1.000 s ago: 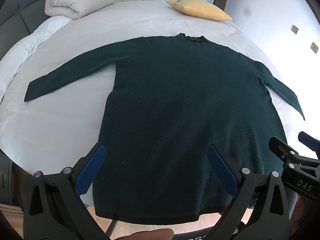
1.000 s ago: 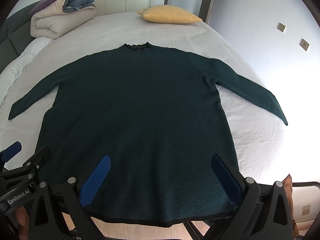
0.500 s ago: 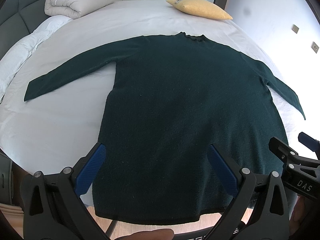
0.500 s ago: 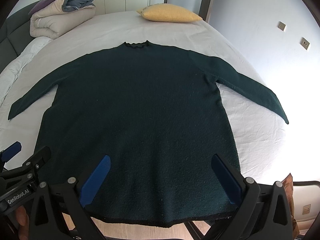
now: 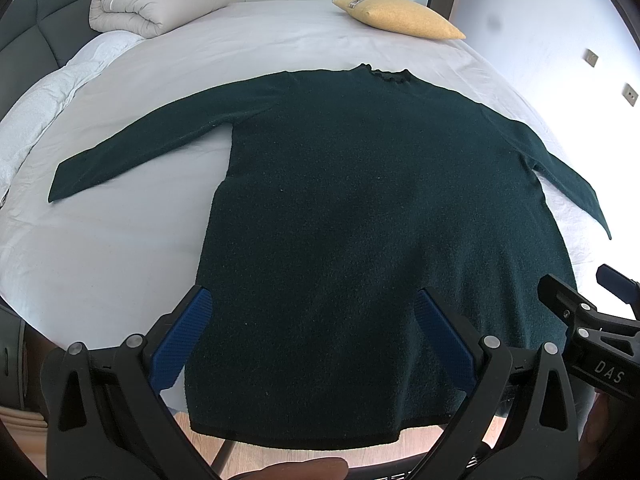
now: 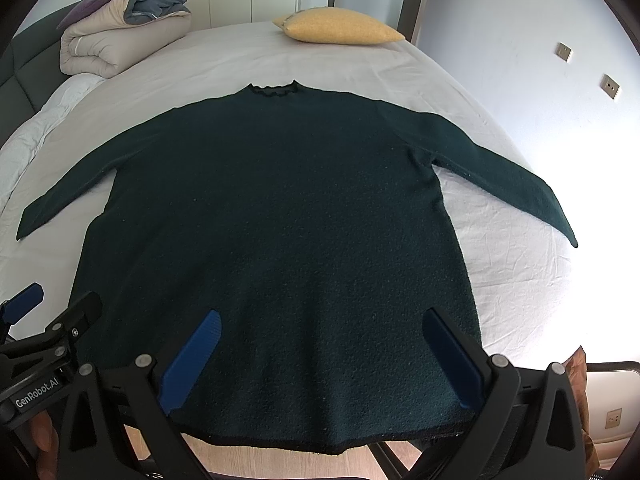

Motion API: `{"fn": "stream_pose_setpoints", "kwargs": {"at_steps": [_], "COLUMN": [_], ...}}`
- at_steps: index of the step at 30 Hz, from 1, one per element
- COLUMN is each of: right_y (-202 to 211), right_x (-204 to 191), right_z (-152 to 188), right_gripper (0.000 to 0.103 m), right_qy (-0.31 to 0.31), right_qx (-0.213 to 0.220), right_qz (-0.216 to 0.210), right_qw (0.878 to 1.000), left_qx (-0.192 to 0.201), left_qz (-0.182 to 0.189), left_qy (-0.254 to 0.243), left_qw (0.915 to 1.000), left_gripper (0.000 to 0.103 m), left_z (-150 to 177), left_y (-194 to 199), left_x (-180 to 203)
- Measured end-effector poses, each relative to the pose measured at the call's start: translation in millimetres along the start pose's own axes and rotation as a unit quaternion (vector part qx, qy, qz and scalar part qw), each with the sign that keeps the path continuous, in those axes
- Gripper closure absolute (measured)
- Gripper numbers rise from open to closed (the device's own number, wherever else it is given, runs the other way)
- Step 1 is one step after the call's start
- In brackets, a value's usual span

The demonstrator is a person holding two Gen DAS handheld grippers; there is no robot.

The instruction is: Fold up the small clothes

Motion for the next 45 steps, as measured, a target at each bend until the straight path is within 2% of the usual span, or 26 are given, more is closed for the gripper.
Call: {"fn": "stream_pose_setpoints", "kwargs": {"at_steps": [11,15,18,19,20,22,23,25,26,28,29,31,32,34,36,38,40,41,42,45], "right_y": [0,6,10,12,13,13,13,12,11,8,6,-1,-7,-16,-24,-28,-32,-33,-36,-44], "right_x": [0,3,4,4,3,0,-4,-11,-17,-29,-35,-48,-55,-65,-73,-76,-78,-79,-79,-83], "right_z": [0,-10,-21,-27,-33,-45,-53,-65,-72,-82,-86,-92,-94,-96,-98,-96,-95,-94,-93,-92], "right_gripper": [0.000,0.000,0.000,0.000,0.000,0.000,0.000,0.000,0.000,0.000,0.000,0.001,0.002,0.006,0.006,0.006,0.006,0.006,0.006,0.006], "right_qy": [-0.001,-0.018,-0.033,-0.040,-0.047,-0.053,-0.055,-0.061,-0.066,-0.075,-0.080,-0.090,-0.092,-0.092,-0.094,-0.097,-0.099,-0.101,-0.100,-0.095], "right_qx": [0.001,0.019,0.035,0.040,0.046,0.052,0.054,0.059,0.061,0.064,0.062,0.054,0.046,0.031,0.018,0.010,0.004,0.002,0.000,-0.007], "right_qz": [-0.002,-0.049,-0.100,-0.119,-0.139,-0.164,-0.179,-0.207,-0.224,-0.254,-0.270,-0.293,-0.300,-0.304,-0.311,-0.311,-0.311,-0.311,-0.311,-0.308], "right_qw": [1.000,0.998,0.994,0.991,0.988,0.984,0.981,0.975,0.970,0.962,0.957,0.950,0.948,0.948,0.946,0.945,0.945,0.945,0.945,0.947], "left_qx": [0.004,0.042,0.075,0.080,0.082,0.092,0.106,0.126,0.125,0.125,0.125,0.123,0.122,0.132,0.148,0.149,0.156,0.167,0.172,0.169], "left_qz": [0.007,0.041,0.102,0.136,0.151,0.145,0.146,0.189,0.210,0.221,0.237,0.262,0.277,0.306,0.312,0.305,0.290,0.292,0.291,0.283], "left_qy": [-0.002,0.018,0.101,0.141,0.166,0.218,0.233,0.258,0.270,0.305,0.324,0.390,0.433,0.488,0.524,0.560,0.607,0.613,0.613,0.609], "left_qw": [1.0000,0.9981,0.9868,0.9774,0.9711,0.9607,0.9557,0.9389,0.9314,0.9180,0.9074,0.8742,0.8493,0.8068,0.7787,0.7555,0.7235,0.7151,0.7143,0.7219], "left_gripper": [0.000,0.000,0.000,0.000,0.000,0.000,0.000,0.000,0.000,0.000,0.000,0.000,0.000,0.000,0.000,0.000,0.000,0.000,0.000,0.001], "left_z": [-1,-13,-31,-40,-46,-59,-63,-78,-83,-90,-92,-89,-84,-80,-74,-64,-49,-46,-45,-46], "left_y": [-2,3,4,-1,-6,-17,-20,-30,-36,-48,-56,-71,-81,-94,-102,-111,-116,-116,-118,-118], "left_x": [-4,-25,-71,-94,-111,-153,-169,-202,-216,-250,-267,-301,-320,-351,-371,-387,-399,-402,-408,-422]}}
Point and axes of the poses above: each gripper's, at about its wrist camera, not at the fingertips, and y roughly against the way its jaws point, x to its right, z to its underside, the point moved 6 cm from there along -y, roughly the way its jaws point, and after that the axes turned 1 degree about -z, right-handed, at the moved point
